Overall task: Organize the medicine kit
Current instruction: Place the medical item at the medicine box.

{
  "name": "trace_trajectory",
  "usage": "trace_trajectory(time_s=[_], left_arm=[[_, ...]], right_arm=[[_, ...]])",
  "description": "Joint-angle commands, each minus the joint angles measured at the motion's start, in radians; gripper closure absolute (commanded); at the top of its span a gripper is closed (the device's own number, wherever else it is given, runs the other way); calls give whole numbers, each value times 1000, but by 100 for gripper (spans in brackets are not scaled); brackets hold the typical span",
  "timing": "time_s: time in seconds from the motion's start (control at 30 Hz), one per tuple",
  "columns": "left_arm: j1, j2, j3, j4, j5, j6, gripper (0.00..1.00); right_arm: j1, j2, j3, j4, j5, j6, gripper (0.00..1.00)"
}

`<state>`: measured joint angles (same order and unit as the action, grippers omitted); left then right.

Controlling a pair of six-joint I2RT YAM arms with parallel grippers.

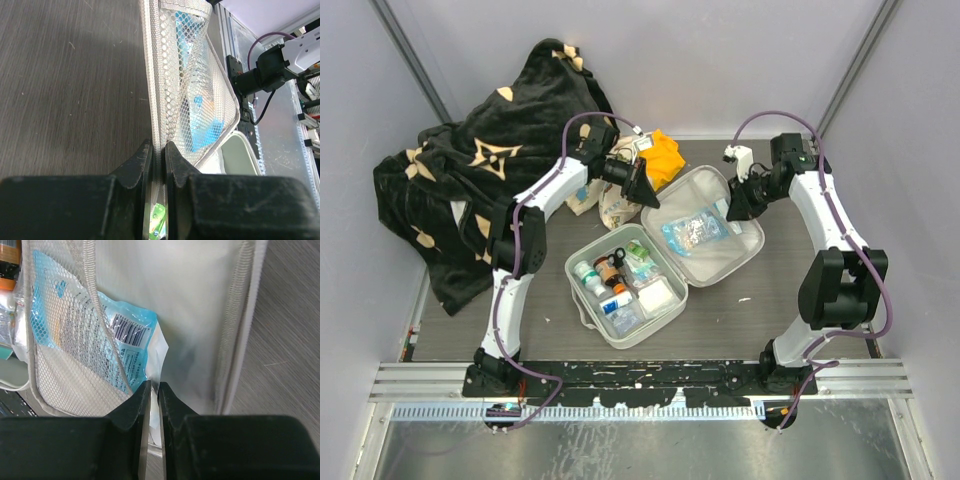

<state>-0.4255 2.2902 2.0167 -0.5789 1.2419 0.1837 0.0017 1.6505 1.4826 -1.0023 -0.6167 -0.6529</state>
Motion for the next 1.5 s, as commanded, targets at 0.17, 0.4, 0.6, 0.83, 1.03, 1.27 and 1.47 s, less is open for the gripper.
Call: trace_trajectory(time_s=[0.17,0.4,0.6,0.83,1.03,1.27,1.47], left_arm=[[-1,-112,2,131,57,-47,100],[-2,-124,-26,141,51,-39,100],[-2,-124,-27,140,50,-36,100],[-2,-128,-27,139,49,-35,100],[-3,-132,-34,137,44,-27,100],[-1,-136,-39,135,37,-19,100],[3,-139,-42,144,53,-18,100]], right_arm=[[33,-60,9,96,-76,50,78],[33,-26,77,101,-17,43,76],[35,5,127,91,-45,35,81],[52,39,130,69,-65,20,83],[55,45,154,73,-95,32,88],[57,60,179,58,-122,38,82],[-2,6,199,57,-85,68,46]])
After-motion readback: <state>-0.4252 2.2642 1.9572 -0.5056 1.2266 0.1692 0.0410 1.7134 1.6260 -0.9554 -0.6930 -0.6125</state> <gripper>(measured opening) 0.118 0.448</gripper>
